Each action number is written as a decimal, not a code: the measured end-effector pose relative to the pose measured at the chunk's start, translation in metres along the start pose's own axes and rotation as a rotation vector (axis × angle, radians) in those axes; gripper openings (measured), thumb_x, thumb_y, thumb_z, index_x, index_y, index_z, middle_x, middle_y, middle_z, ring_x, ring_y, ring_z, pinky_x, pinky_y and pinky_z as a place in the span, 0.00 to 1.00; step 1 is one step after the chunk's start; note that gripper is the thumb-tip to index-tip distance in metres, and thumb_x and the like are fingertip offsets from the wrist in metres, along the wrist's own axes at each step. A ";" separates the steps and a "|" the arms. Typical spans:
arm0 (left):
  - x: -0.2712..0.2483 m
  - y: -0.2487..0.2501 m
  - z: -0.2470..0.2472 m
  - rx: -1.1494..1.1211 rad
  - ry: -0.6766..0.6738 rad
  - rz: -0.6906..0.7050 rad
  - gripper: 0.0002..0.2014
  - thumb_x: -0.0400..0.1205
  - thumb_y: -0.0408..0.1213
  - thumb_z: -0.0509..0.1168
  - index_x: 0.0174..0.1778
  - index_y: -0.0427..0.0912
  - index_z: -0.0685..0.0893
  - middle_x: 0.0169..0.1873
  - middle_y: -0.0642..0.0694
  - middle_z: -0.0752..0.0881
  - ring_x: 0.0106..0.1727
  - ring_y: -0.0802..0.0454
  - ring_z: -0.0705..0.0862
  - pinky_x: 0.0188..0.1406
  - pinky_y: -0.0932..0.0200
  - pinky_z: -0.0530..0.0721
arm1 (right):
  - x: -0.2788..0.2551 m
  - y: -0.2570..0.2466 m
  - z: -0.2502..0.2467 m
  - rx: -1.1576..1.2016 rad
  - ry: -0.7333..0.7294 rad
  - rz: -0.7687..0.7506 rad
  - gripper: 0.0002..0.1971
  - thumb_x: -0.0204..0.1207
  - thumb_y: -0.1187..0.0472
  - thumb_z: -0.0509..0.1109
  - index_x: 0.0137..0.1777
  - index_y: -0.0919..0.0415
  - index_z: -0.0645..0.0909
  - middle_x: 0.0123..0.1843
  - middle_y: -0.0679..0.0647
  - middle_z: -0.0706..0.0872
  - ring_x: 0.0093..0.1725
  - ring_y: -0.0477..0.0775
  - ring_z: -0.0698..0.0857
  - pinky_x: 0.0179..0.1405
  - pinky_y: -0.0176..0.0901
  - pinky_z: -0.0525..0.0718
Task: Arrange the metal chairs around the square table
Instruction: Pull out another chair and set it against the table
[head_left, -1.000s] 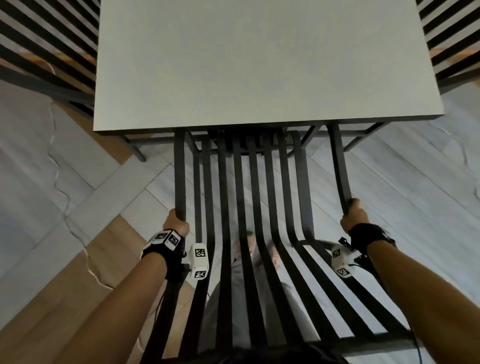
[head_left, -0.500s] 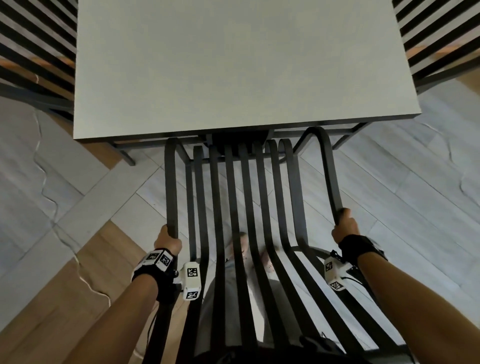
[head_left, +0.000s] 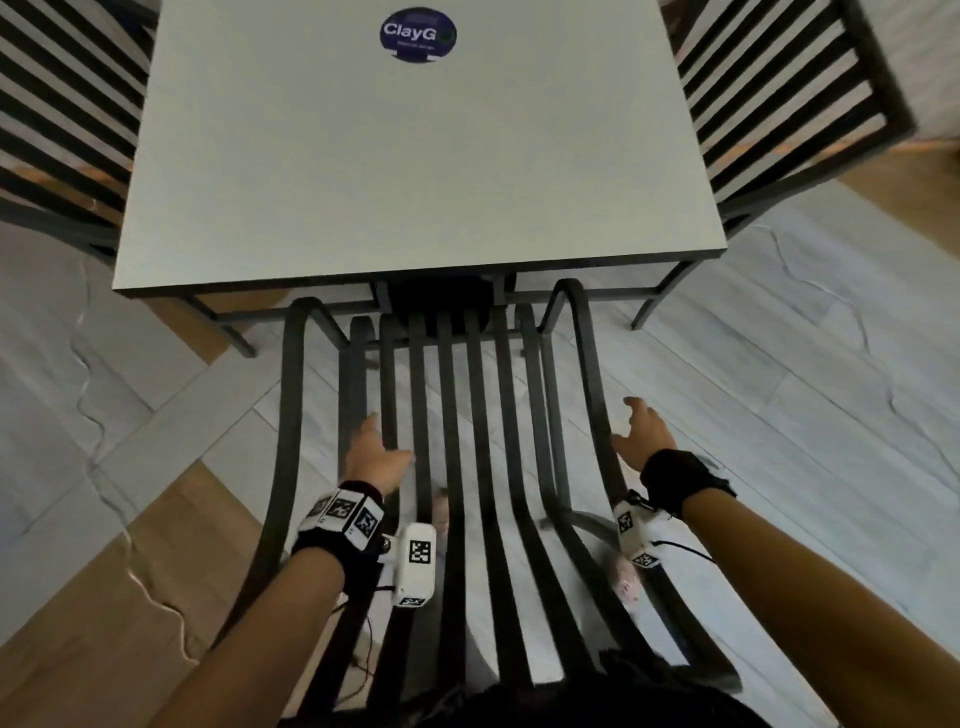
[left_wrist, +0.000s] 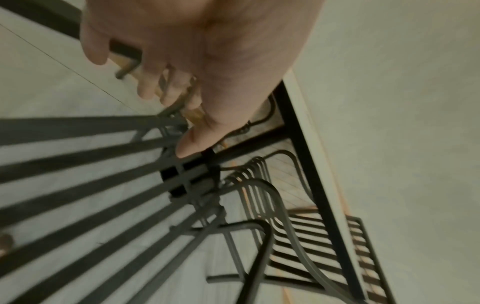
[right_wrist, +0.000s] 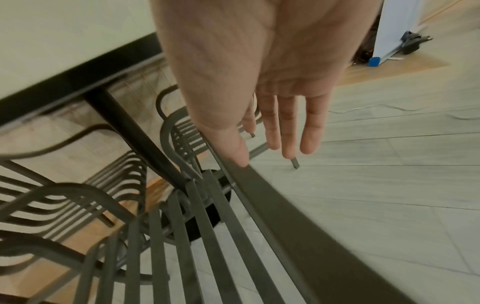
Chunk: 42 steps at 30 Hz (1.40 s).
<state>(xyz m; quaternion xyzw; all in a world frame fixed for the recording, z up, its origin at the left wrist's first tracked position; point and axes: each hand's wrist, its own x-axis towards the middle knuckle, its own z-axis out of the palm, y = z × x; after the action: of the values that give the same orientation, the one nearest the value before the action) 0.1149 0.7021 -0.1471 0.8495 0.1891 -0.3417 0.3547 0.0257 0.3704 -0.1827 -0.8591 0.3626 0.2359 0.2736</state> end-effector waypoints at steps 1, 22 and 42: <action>-0.012 0.017 0.016 0.004 -0.028 0.037 0.40 0.75 0.31 0.71 0.82 0.45 0.58 0.81 0.39 0.63 0.80 0.39 0.65 0.80 0.42 0.67 | 0.002 0.008 -0.011 0.006 -0.009 -0.022 0.33 0.76 0.64 0.71 0.79 0.62 0.63 0.72 0.68 0.75 0.69 0.68 0.79 0.67 0.55 0.78; -0.138 0.348 0.281 0.504 -0.002 0.732 0.23 0.81 0.40 0.63 0.73 0.44 0.71 0.72 0.42 0.75 0.72 0.41 0.73 0.70 0.40 0.75 | 0.076 0.108 -0.373 -0.077 0.173 -0.498 0.32 0.78 0.64 0.69 0.80 0.61 0.61 0.75 0.66 0.72 0.69 0.67 0.78 0.66 0.52 0.75; 0.098 0.524 0.388 0.566 -0.108 0.508 0.28 0.83 0.39 0.62 0.78 0.41 0.62 0.77 0.35 0.65 0.79 0.35 0.64 0.76 0.39 0.71 | 0.346 0.035 -0.447 0.162 0.350 -0.229 0.30 0.80 0.65 0.63 0.79 0.56 0.56 0.52 0.60 0.82 0.40 0.62 0.85 0.37 0.53 0.85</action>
<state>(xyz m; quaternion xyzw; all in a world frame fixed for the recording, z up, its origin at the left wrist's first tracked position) 0.3050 0.0707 -0.1687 0.9144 -0.1481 -0.3261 0.1888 0.3083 -0.1074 -0.0714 -0.8977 0.3225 0.0205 0.2996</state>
